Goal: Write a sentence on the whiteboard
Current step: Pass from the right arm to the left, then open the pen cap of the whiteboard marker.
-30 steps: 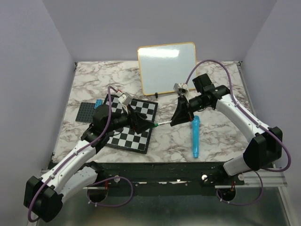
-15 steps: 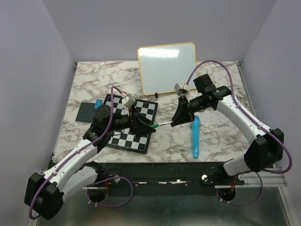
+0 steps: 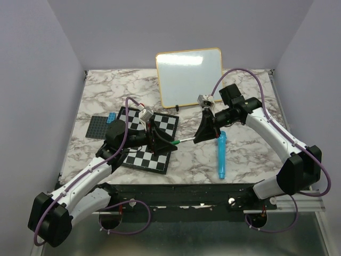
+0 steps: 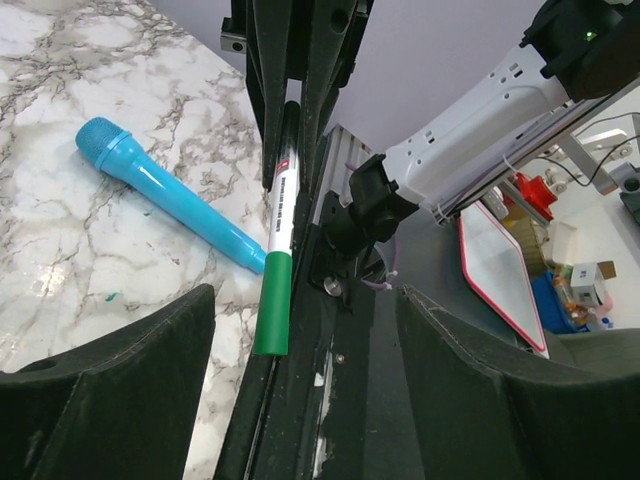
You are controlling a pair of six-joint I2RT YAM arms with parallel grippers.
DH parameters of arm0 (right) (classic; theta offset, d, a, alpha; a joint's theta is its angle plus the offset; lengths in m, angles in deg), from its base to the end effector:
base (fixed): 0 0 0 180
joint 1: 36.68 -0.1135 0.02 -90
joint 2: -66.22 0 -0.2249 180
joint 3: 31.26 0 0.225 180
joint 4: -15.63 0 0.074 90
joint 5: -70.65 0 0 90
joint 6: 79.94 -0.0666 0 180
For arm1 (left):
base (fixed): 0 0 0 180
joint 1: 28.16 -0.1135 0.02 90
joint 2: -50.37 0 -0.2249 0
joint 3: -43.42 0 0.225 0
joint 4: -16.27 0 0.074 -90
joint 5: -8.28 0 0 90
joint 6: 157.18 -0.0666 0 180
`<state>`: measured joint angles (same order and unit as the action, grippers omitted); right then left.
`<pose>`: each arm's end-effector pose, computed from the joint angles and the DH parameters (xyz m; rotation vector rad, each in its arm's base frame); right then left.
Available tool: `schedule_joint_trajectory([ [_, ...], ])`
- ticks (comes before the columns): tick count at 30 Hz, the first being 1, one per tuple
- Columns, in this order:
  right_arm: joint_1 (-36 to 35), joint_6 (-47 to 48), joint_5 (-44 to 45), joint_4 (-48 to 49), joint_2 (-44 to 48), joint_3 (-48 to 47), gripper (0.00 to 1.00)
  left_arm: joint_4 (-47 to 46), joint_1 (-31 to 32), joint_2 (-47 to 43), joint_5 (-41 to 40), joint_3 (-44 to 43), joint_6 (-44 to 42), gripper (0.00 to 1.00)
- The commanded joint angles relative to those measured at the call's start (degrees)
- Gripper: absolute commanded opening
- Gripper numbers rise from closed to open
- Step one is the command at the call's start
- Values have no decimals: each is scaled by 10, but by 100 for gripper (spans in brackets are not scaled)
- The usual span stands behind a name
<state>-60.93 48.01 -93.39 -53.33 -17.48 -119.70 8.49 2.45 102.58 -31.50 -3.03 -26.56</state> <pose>0.2105 0.1650 0.2725 -1.4100 1.6283 1.5313 0.1655 -0.1574 0.2728 0.6432 1.6853 -1.5972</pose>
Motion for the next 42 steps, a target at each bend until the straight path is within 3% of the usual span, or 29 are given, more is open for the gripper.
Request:
schedule_joint_trajectory([
  [1,-1,0,-15,7,3,8,1,-41,3,8,24,6,17,78],
  [8,-1,0,-18,6,-2,7,1,-64,4,19,35,5,31,74],
  [20,-1,-7,-21,10,-2,7,1,-52,14,40,43,-3,24,56],
  [23,-1,-10,-20,14,-3,9,1,-50,15,44,43,-7,23,47],
  [26,-1,-10,-21,13,-4,10,1,-48,16,51,45,-12,23,30],
  [27,-1,-10,-22,13,-2,10,1,-50,16,53,45,-12,24,11],
  [28,0,-10,-23,13,-2,10,1,-48,16,54,41,-13,24,0],
  [31,-1,-10,-29,12,-2,9,3,-49,16,48,24,-8,19,0],
  [32,-1,-14,-31,11,-2,9,7,-52,17,38,20,-2,17,0],
  [33,0,-18,-41,10,-2,6,29,-57,17,33,15,2,14,0],
  [35,1,-44,-58,14,-2,1,53,-61,17,16,0,14,12,0],
  [36,3,-66,-84,22,-2,-3,60,-65,17,10,-6,19,12,0],
  [37,4,-98,-94,42,-1,-9,64,-71,17,7,-10,24,16,0],
  [40,4,-252,-91,171,8,17,66,-120,18,1,-24,44,45,0],
  [41,4,-371,-82,286,19,35,66,-141,19,2,-28,50,51,0],
  [42,4,-430,-71,340,24,53,66,-146,20,2,-40,51,55,0],
])
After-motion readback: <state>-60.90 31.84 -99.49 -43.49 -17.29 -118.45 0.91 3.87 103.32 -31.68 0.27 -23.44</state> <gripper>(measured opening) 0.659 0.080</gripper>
